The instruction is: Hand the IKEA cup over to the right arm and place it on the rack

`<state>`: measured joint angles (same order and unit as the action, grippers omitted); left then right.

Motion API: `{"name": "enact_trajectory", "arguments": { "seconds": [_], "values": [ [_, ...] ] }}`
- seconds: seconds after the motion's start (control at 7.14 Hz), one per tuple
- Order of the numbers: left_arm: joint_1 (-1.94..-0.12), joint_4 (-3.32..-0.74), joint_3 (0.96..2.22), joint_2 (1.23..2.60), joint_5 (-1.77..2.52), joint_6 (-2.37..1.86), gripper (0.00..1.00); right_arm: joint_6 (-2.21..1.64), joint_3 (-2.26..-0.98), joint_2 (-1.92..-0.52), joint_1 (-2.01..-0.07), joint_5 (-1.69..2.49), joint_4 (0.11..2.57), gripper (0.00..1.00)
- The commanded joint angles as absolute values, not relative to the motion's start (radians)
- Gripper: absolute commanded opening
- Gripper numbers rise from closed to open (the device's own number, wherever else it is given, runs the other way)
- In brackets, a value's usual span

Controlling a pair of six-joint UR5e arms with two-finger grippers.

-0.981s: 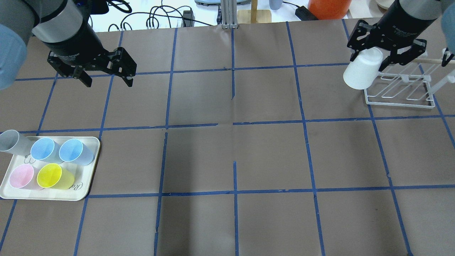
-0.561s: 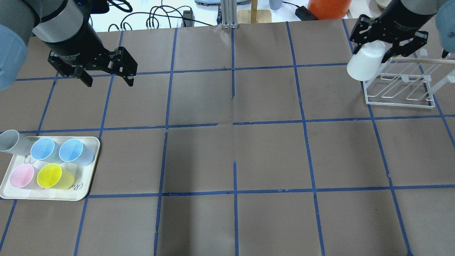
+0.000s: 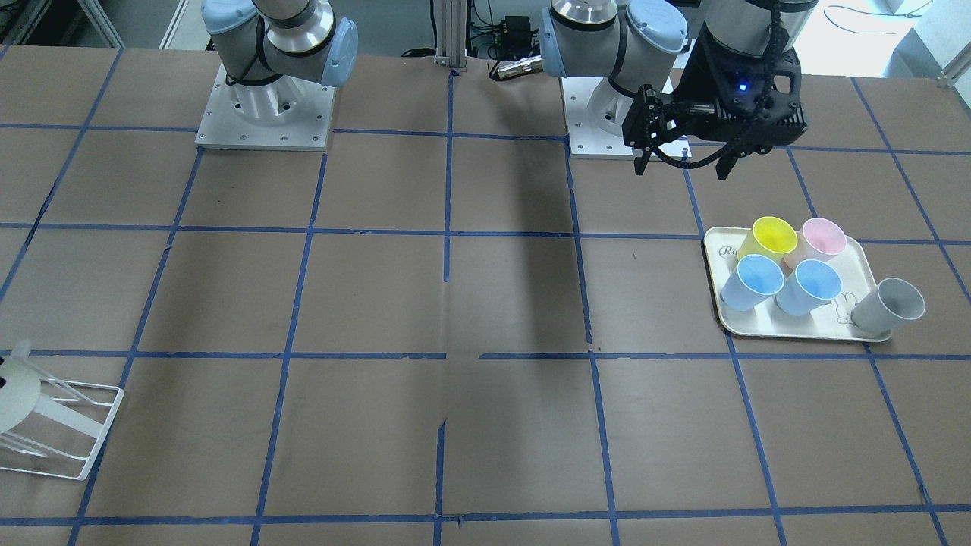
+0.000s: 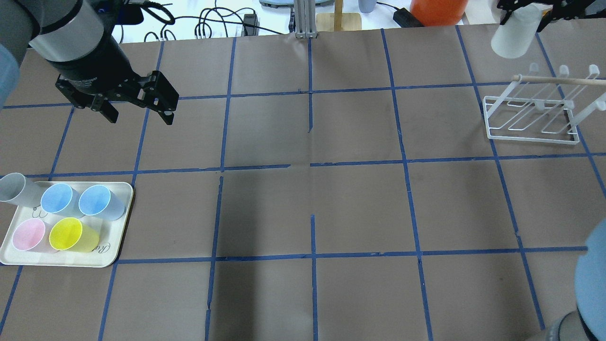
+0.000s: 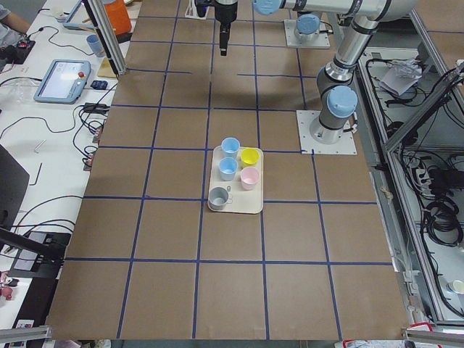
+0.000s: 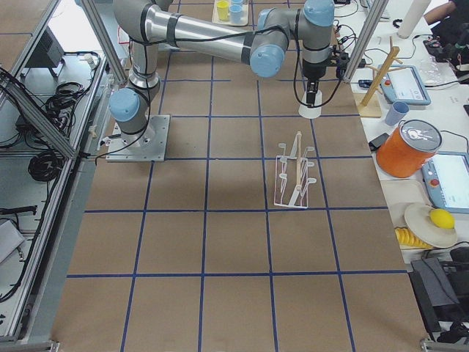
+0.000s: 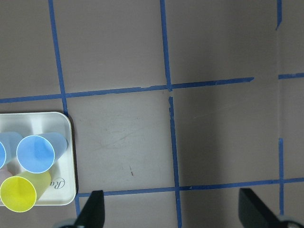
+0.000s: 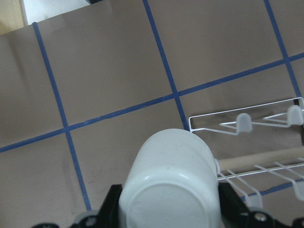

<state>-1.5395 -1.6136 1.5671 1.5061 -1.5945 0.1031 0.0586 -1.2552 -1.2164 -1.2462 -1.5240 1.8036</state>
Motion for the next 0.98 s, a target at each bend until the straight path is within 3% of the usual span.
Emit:
{"name": "enact_trajectory", "arguments": {
  "seconds": [0.0,0.84],
  "values": [
    [-1.534,-1.614,1.569,1.505,-1.591,0.107,1.00,0.162,-1.246,-1.172,-1.186,-1.516,1.815,0.42],
    [-1.536,-1.608,1.571,1.505,-1.594,0.104,1.00,0.201,-1.177,-1.057,-1.141,-1.486,1.822,0.45]
  ]
}}
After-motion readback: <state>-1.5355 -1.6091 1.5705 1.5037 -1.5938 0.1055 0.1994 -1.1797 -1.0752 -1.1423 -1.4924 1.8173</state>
